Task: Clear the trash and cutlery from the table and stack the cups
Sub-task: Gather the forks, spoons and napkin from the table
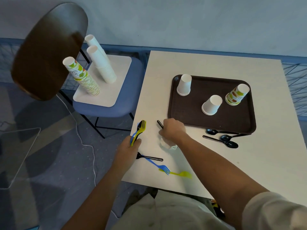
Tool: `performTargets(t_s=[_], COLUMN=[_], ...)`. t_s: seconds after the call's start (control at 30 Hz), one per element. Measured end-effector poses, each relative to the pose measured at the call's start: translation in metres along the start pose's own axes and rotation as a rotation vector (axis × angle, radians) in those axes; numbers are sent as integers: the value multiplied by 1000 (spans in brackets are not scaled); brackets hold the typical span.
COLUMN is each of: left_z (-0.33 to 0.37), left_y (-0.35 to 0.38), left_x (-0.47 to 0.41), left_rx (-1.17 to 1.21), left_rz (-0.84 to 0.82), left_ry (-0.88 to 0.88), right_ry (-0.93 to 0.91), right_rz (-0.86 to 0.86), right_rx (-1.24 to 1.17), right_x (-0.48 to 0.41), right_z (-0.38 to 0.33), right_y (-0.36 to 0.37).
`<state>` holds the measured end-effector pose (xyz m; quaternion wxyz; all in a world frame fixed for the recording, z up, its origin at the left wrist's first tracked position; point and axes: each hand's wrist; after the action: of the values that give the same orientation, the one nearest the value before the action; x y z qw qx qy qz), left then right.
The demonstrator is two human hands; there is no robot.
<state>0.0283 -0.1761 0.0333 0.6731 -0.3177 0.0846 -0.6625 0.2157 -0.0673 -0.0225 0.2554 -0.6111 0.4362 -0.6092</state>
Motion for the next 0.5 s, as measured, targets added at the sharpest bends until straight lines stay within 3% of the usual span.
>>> performTargets(t_s=[0.3, 0.5], left_z=[10, 29], left_y=[9, 33], left_x=[34, 54], left_rx=[42, 101], left_rz=[-41, -96], left_ry=[64, 96], right_ry=[40, 149], right_rz=[174, 177], right_rx=[-545, -821], right_x=[57, 99], right_z=[73, 120], right_y=[1, 8])
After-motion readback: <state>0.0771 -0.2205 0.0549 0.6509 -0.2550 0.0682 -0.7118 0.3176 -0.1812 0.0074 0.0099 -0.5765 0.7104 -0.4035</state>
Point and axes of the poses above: each hand's wrist, its own x-axis away from the middle knuckle, its own y-axis out of the palm, z = x × y, and after that the axes turned 15 degrees about y, right-handed
